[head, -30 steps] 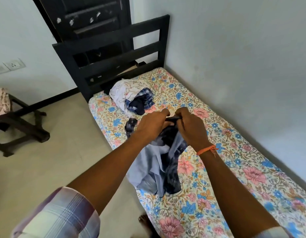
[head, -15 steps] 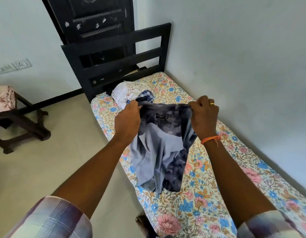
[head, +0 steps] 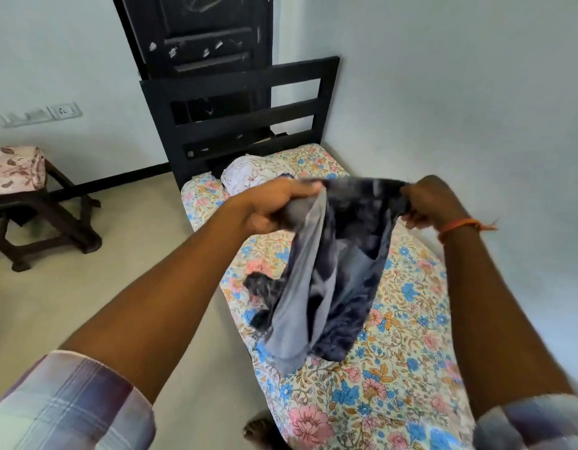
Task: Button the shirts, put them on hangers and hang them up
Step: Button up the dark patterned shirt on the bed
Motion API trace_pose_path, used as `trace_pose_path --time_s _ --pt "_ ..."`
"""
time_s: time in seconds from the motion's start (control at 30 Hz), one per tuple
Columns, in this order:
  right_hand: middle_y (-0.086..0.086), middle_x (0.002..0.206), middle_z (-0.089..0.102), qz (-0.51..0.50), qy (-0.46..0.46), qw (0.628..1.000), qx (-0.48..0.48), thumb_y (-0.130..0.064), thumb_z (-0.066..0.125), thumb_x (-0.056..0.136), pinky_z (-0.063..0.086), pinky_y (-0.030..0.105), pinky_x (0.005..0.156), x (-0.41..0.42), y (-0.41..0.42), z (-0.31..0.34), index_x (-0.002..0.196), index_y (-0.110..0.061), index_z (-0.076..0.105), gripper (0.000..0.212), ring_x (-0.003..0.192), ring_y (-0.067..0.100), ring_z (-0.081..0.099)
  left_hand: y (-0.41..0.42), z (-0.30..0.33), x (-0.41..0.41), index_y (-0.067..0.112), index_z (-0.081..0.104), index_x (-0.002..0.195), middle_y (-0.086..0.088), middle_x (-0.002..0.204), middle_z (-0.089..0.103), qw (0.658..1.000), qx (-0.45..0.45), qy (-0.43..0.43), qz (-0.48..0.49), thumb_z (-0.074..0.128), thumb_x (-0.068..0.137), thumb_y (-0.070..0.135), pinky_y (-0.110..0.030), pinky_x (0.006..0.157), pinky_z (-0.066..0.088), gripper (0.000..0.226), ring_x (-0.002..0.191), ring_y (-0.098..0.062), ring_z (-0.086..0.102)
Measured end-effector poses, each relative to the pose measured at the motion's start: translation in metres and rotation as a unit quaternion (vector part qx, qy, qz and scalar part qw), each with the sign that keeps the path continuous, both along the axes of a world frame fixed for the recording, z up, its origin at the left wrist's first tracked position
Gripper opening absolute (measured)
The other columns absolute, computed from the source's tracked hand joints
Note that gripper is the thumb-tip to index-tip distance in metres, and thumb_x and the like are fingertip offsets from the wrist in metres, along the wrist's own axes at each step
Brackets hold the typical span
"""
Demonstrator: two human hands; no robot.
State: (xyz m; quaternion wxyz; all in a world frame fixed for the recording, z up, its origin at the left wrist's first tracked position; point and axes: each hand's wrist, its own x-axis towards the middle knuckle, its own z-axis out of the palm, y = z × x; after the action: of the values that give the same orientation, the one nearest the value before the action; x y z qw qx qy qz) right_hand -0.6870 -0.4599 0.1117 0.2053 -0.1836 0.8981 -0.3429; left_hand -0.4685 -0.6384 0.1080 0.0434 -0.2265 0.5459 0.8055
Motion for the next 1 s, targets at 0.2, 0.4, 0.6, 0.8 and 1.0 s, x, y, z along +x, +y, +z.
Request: trace_pose_path --time_s 0.2,0.4,0.6,0.8,1.0 --pt "0.004 0.054 0.065 -0.064 -0.132 0.968 -0.202 -0.021 0.035 0.107 0.053 0.026 0.048 -0.067 -0.112 -0.089 0.074 -0.007 0.052 0.040 0.045 0.014 0.064 -0.032 -0.113 -0.073 0.011 0.056 0.102 0.005 0.062 0.063 0.985 0.000 0.072 0.155 0.051 0.101 0.015 -0.026 0.057 0.052 0.007 0.062 -0.013 0.060" --pt "0.036 0.098 0.061 0.084 0.087 0.985 0.127 -0.008 0.057 0.094 0.049 0.051 0.079 -0.044 -0.083 -0.399 0.095 0.008 0.065 0.018 0.092 0.047 0.061 0.026 -0.439 -0.052 0.014 0.042 0.143 -0.021 0.135 0.052 0.929 -0.300 -0.205 -0.075 0.064 0.092 0.038 -0.044 0.105 0.041 0.061 0.124 -0.033 0.052" --pt "0.018 0.128 0.054 0.110 0.016 0.961 0.254 -0.048 0.060 0.087 0.056 0.038 0.082 0.036 0.022 -0.618 0.124 -0.018 0.054 0.048 0.105 0.035 0.060 0.145 -0.618 0.027 0.026 0.040 0.133 -0.008 0.136 0.045 0.860 -0.423 -0.285 0.000 0.050 0.092 0.033 -0.040 0.102 0.037 0.043 0.123 -0.032 0.047" --pt "0.012 0.149 0.035 0.063 0.243 0.946 0.205 -0.068 0.041 0.092 0.026 0.062 0.104 0.067 0.048 -0.685 0.147 -0.028 0.040 0.068 0.133 0.038 0.037 0.153 -0.645 0.019 0.022 0.057 0.115 -0.007 0.126 0.048 0.811 -0.497 -0.279 0.136 0.063 0.085 0.022 -0.039 0.092 0.046 0.031 0.112 -0.028 0.047" --pt "0.016 0.143 0.041 0.042 0.252 0.961 0.102 -0.064 0.056 0.088 0.023 0.061 0.105 0.065 0.056 -0.701 0.138 -0.025 0.050 0.064 0.129 0.039 0.037 0.165 -0.640 0.037 -0.001 0.021 0.145 -0.020 0.141 0.030 0.774 -0.489 -0.363 0.174 0.073 0.080 0.051 -0.043 0.105 0.039 0.098 0.128 -0.038 0.037"
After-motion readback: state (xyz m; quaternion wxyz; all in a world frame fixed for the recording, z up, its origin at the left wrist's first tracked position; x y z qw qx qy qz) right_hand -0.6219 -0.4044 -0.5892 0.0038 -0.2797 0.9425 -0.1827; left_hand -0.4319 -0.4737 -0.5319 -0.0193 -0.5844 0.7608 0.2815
